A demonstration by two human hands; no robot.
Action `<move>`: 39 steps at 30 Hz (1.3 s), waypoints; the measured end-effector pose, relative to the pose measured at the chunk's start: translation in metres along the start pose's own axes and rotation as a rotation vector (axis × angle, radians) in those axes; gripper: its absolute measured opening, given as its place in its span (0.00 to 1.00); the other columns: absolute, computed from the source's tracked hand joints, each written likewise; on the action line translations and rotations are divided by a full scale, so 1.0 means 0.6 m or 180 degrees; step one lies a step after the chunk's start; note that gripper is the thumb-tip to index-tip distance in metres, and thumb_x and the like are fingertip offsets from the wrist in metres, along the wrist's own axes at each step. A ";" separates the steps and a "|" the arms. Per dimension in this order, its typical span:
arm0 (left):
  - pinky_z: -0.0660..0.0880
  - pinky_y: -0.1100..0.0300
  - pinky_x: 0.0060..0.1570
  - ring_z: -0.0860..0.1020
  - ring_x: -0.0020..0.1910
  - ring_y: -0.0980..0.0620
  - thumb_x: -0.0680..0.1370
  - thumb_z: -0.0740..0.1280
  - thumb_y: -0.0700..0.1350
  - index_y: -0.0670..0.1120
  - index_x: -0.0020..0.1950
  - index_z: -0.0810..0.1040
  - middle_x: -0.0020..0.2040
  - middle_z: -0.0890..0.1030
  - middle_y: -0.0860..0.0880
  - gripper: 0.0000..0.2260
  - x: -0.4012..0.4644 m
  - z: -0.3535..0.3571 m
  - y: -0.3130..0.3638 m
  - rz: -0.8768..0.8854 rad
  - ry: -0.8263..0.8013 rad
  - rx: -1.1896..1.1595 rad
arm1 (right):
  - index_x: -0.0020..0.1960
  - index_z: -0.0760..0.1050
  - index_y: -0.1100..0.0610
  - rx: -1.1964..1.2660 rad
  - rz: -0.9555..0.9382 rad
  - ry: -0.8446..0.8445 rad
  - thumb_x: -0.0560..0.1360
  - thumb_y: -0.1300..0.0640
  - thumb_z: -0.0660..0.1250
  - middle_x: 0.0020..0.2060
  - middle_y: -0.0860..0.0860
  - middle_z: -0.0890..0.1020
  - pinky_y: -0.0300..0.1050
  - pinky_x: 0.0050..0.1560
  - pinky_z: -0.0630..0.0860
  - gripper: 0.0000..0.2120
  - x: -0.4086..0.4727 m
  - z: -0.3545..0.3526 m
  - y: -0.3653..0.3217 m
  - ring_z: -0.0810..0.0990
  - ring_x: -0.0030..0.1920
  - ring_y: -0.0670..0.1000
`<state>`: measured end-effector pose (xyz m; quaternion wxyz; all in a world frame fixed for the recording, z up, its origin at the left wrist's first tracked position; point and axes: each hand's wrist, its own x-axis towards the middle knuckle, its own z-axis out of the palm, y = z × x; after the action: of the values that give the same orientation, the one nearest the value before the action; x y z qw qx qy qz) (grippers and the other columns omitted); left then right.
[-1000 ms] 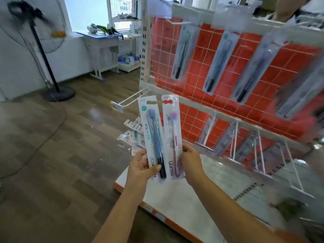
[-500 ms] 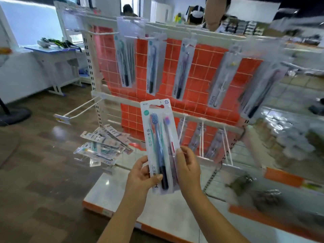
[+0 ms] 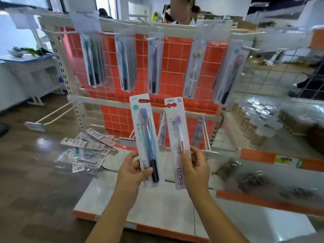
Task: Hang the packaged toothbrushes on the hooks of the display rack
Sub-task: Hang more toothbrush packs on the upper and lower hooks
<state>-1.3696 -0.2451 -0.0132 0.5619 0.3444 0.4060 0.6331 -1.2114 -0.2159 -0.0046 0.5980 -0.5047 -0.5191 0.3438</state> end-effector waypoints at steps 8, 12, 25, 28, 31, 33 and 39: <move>0.80 0.48 0.49 0.82 0.47 0.45 0.67 0.67 0.26 0.45 0.59 0.72 0.45 0.85 0.45 0.24 0.004 -0.011 -0.013 0.0032 0.0025 0.0209 | 0.52 0.75 0.53 0.0001 0.0156 0.0146 0.77 0.55 0.64 0.35 0.49 0.79 0.30 0.30 0.73 0.05 -0.009 -0.028 0.017 0.78 0.32 0.37; 0.79 0.47 0.50 0.82 0.50 0.43 0.53 0.82 0.43 0.46 0.60 0.73 0.48 0.84 0.43 0.37 0.003 -0.033 -0.014 -0.0052 0.0132 0.0055 | 0.51 0.73 0.50 0.0026 0.0306 0.0228 0.77 0.55 0.64 0.40 0.50 0.81 0.29 0.30 0.74 0.03 -0.011 -0.040 0.024 0.80 0.35 0.40; 0.81 0.58 0.36 0.83 0.43 0.46 0.50 0.82 0.42 0.46 0.55 0.75 0.42 0.85 0.45 0.35 0.000 -0.113 0.044 0.0226 0.0622 -0.0082 | 0.52 0.74 0.52 -0.0026 0.0421 0.0286 0.77 0.53 0.64 0.43 0.51 0.82 0.41 0.35 0.78 0.06 0.013 -0.021 0.025 0.82 0.40 0.50; 0.81 0.56 0.39 0.83 0.44 0.46 0.46 0.83 0.47 0.46 0.56 0.75 0.45 0.84 0.42 0.40 -0.002 -0.125 0.056 0.0277 0.0617 0.0015 | 0.52 0.75 0.52 -0.0086 0.0335 0.0170 0.77 0.52 0.64 0.41 0.52 0.82 0.45 0.36 0.78 0.06 0.015 -0.001 0.020 0.81 0.39 0.52; 0.81 0.56 0.41 0.83 0.44 0.47 0.66 0.71 0.29 0.45 0.58 0.75 0.44 0.85 0.44 0.24 0.001 -0.134 0.068 0.0331 0.0641 0.0094 | 0.53 0.75 0.52 -0.0144 0.0236 0.0100 0.77 0.52 0.64 0.40 0.51 0.81 0.44 0.36 0.76 0.06 0.016 0.020 0.012 0.80 0.38 0.51; 0.81 0.57 0.40 0.83 0.43 0.48 0.69 0.66 0.25 0.47 0.56 0.75 0.44 0.85 0.44 0.22 0.008 -0.140 0.077 0.0342 0.0666 0.0203 | 0.53 0.74 0.52 -0.0164 0.0213 0.0057 0.76 0.52 0.64 0.41 0.52 0.81 0.43 0.35 0.76 0.07 0.016 0.034 0.006 0.80 0.39 0.51; 0.81 0.53 0.46 0.82 0.48 0.45 0.69 0.66 0.26 0.48 0.57 0.75 0.47 0.84 0.44 0.23 0.055 -0.166 0.101 0.0434 0.0611 0.0323 | 0.53 0.75 0.55 -0.0140 0.0188 -0.0036 0.76 0.53 0.64 0.37 0.51 0.80 0.37 0.31 0.75 0.08 0.015 0.086 -0.004 0.78 0.35 0.48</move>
<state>-1.4891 -0.2274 -0.0024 0.4579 0.3370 0.4651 0.6786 -1.2596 -0.1953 -0.0021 0.5734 -0.5309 -0.5148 0.3527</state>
